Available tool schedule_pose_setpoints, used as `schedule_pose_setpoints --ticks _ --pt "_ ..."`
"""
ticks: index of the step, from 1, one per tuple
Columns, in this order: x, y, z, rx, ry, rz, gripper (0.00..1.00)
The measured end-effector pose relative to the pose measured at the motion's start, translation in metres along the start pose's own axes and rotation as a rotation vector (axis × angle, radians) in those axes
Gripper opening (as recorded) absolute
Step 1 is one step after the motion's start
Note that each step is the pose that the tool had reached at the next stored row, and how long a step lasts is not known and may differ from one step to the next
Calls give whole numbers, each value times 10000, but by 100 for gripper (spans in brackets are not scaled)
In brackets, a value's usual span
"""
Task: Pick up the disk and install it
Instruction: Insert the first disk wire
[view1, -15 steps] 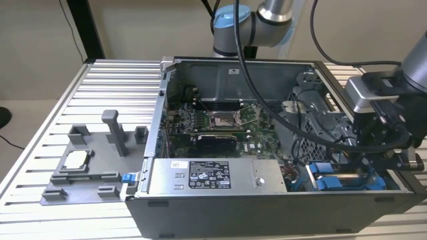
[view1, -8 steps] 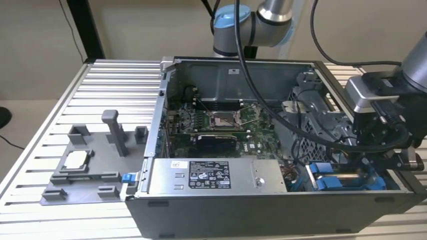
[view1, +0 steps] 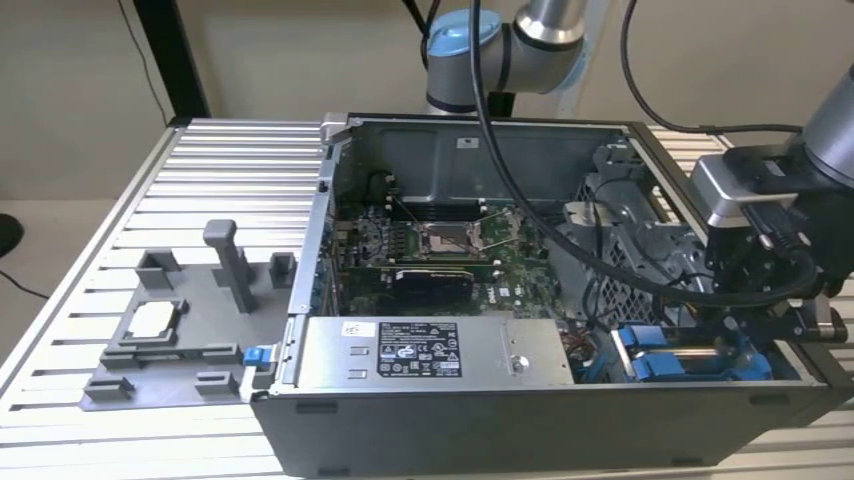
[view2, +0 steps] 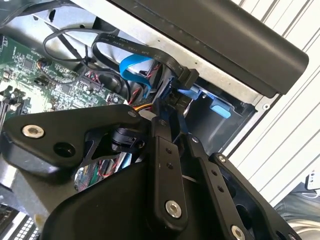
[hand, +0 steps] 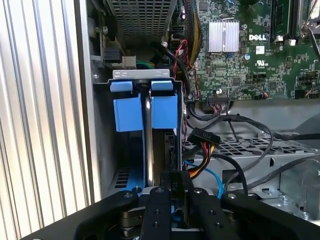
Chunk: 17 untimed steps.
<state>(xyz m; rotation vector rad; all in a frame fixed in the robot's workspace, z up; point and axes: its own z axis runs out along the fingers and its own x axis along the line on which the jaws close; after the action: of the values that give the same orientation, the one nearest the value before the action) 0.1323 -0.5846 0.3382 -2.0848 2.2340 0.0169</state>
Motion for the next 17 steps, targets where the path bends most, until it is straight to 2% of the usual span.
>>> schedule_pose_setpoints --ticks 11,17 --pt "3 1 65 -1 46 89 0" --pt "4 3 91 -1 41 106 0"
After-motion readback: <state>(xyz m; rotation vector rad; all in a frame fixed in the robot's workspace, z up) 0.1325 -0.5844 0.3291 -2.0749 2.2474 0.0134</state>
